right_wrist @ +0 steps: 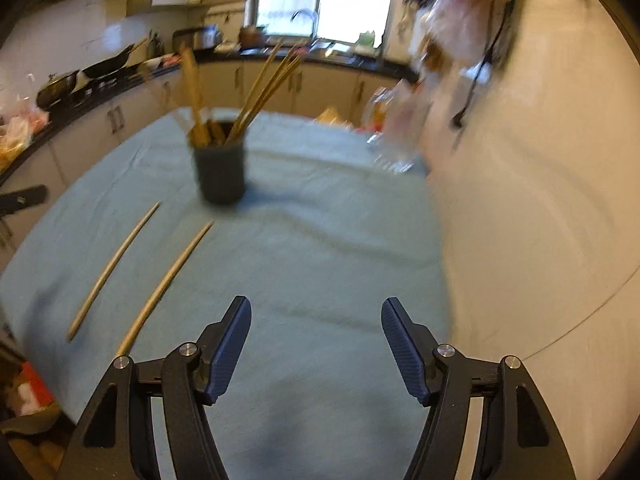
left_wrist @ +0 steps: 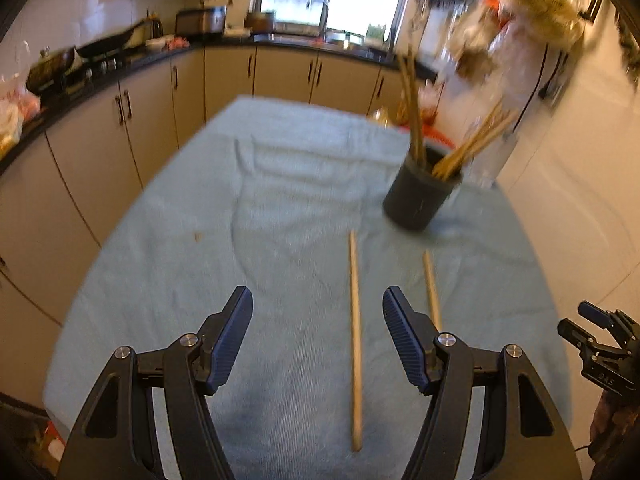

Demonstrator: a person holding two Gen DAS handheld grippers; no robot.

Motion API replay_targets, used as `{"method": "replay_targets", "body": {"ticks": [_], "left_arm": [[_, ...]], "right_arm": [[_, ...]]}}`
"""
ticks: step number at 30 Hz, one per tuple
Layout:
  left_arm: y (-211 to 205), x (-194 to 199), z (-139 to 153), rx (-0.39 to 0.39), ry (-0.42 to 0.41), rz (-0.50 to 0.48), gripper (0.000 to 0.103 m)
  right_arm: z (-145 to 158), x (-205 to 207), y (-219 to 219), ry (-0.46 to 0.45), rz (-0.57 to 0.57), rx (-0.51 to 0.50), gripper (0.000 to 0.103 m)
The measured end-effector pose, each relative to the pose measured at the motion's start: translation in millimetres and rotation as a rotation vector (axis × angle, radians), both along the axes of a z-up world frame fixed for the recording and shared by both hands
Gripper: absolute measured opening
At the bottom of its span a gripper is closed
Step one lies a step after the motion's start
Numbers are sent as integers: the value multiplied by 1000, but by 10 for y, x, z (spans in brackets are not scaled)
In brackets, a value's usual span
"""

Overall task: Organize utensils
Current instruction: 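Move both open tools down to the last two chopsticks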

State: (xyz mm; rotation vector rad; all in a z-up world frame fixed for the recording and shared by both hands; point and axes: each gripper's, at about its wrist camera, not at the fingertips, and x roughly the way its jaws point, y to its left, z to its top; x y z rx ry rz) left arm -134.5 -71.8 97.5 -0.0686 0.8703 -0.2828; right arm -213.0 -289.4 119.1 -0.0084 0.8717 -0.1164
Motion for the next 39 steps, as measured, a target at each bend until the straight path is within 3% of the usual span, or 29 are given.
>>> {"method": "replay_targets", "body": {"ticks": [3, 10, 14, 19, 22, 24, 26, 39], "left_arm": [[-119, 3, -277, 44, 62, -34, 66], [-362, -15, -669, 79, 149, -118, 63], [-462, 26, -756, 98, 181, -138, 27], [-446, 75, -770, 68, 178, -110, 8], [-414, 101, -768, 40, 193, -96, 7], [-403, 92, -766, 34, 198, -91, 7], [-417, 75, -762, 42, 198, -88, 7], [-499, -118, -738, 102, 184, -101, 7]], "right_arm": [[-260, 139, 197, 57, 47, 97, 72], [-623, 403, 784, 128, 146, 206, 67], [-728, 505, 1002, 139, 169, 174, 64], [-781, 570, 1078, 134, 162, 121, 60], [-780, 563, 1036, 123, 143, 106, 38], [-780, 574, 1010, 123, 135, 102, 17], [-778, 555, 959, 120, 120, 111, 10], [-735, 187, 556, 114, 18, 109, 8]]}}
